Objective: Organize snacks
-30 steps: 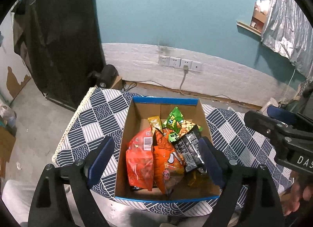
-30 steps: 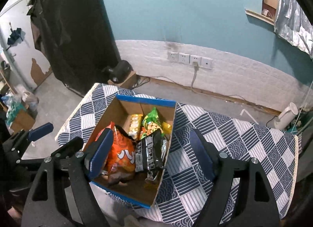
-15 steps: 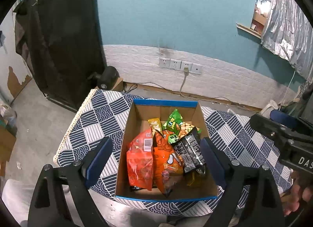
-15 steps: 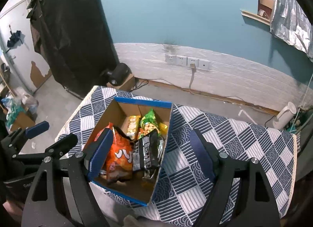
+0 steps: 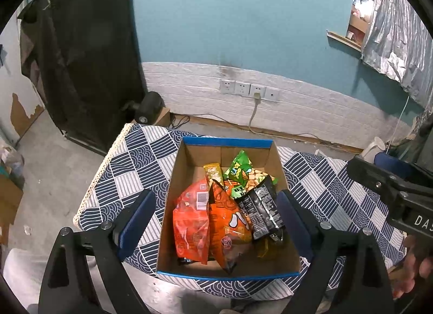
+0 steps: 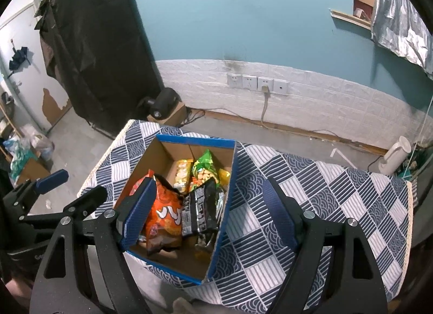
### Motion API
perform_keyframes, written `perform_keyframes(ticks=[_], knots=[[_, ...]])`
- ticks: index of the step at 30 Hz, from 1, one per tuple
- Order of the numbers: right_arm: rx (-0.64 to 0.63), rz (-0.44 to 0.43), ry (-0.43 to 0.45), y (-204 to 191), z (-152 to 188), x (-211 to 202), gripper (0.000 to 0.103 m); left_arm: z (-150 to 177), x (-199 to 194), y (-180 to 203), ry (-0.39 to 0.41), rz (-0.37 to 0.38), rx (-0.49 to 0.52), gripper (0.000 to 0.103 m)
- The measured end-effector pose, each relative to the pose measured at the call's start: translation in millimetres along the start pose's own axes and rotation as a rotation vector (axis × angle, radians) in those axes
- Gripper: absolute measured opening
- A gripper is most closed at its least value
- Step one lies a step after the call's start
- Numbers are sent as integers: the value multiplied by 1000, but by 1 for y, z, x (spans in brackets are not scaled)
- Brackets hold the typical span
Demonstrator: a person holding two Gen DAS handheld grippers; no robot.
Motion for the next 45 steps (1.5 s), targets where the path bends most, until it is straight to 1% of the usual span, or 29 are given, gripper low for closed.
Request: perform_keyframes(ticks=[6, 22, 29, 36, 45], knots=[[10, -1, -3, 2, 1, 1, 81, 0, 0, 0, 4, -9, 6, 92], [10, 0, -9, 2, 2, 2, 81, 1, 4, 1, -20, -15, 10, 92], [8, 1, -9, 2, 1, 2, 81, 1, 1, 3, -10, -21, 24, 92], [3, 1, -9, 0, 2, 1, 81, 2, 1, 4, -20, -13, 23, 92], [3, 1, -22, -1, 5, 5, 81, 2, 1, 5, -15, -27, 36, 92]])
Point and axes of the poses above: each gripper's, at about its wrist camera, not at the fingertips, and x roughly the way its jaws point, y to its right, z to its underside, the point moved 2 cm from there along x, roughly the way its jaws point, and after that the axes turned 4 degrees about -z, right-handed, at the moved point
